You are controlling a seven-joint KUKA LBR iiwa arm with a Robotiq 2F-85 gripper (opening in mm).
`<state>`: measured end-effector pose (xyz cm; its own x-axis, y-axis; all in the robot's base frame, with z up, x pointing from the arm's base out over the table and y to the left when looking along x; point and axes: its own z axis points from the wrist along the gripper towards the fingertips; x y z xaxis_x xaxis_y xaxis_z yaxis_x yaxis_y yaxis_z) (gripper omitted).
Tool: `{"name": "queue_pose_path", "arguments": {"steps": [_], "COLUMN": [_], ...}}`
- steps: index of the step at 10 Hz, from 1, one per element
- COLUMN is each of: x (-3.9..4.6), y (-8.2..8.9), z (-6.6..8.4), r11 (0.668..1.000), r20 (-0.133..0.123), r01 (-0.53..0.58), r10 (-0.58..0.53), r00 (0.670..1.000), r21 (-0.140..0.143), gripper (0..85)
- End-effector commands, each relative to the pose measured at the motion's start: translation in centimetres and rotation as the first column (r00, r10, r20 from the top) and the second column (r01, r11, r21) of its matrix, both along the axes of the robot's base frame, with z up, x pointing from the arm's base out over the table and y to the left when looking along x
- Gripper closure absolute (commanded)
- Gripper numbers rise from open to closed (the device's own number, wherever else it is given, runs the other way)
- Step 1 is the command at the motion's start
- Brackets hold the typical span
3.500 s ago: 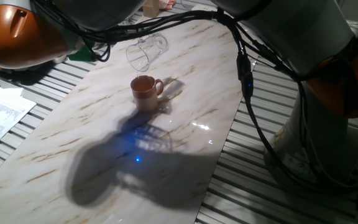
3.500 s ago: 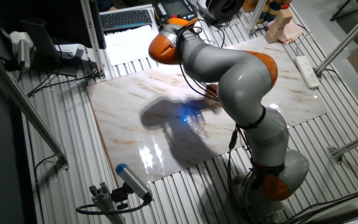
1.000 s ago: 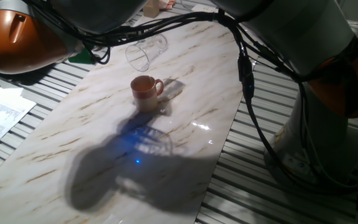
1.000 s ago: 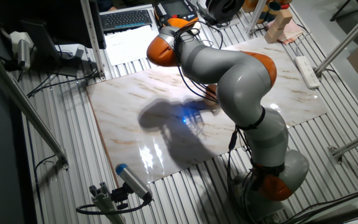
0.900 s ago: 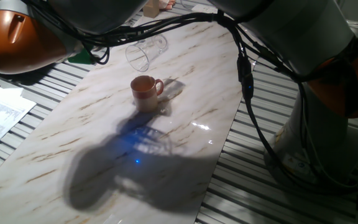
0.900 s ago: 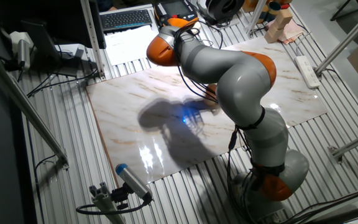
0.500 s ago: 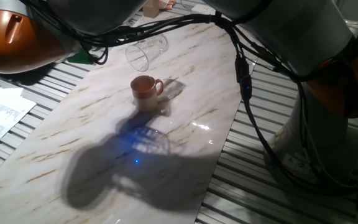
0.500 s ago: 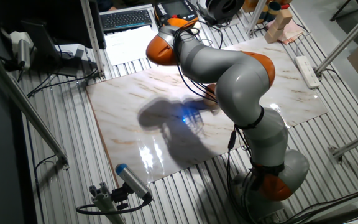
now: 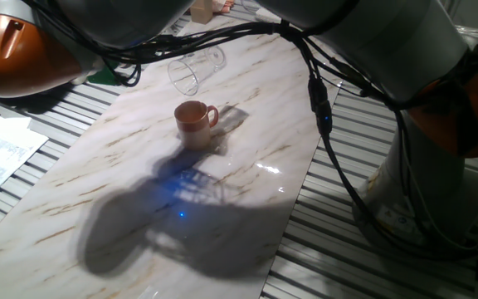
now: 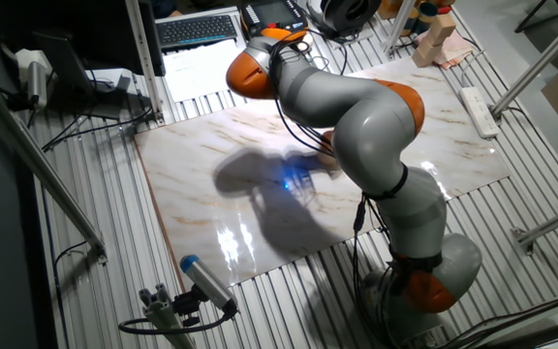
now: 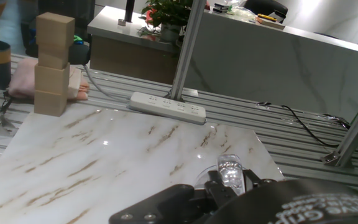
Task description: Pour the water from one cup into another empty cup
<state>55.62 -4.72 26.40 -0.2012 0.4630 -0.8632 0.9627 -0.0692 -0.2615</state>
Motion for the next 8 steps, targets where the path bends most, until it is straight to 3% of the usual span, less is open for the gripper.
{"name": "queue_pose_path", "arguments": {"steps": [1, 8], "x": [0.00, -0.04], "y": [-0.01, 0.00], "z": [-0.01, 0.05], "r11": [1.000, 1.000], "r20": [-0.005, -0.006], "r01": [0.015, 0.014], "r10": [-0.015, -0.014], "r00": [1.000, 1.000], "r21": [-0.007, -0.011], "gripper": [85.0, 85.0]}}
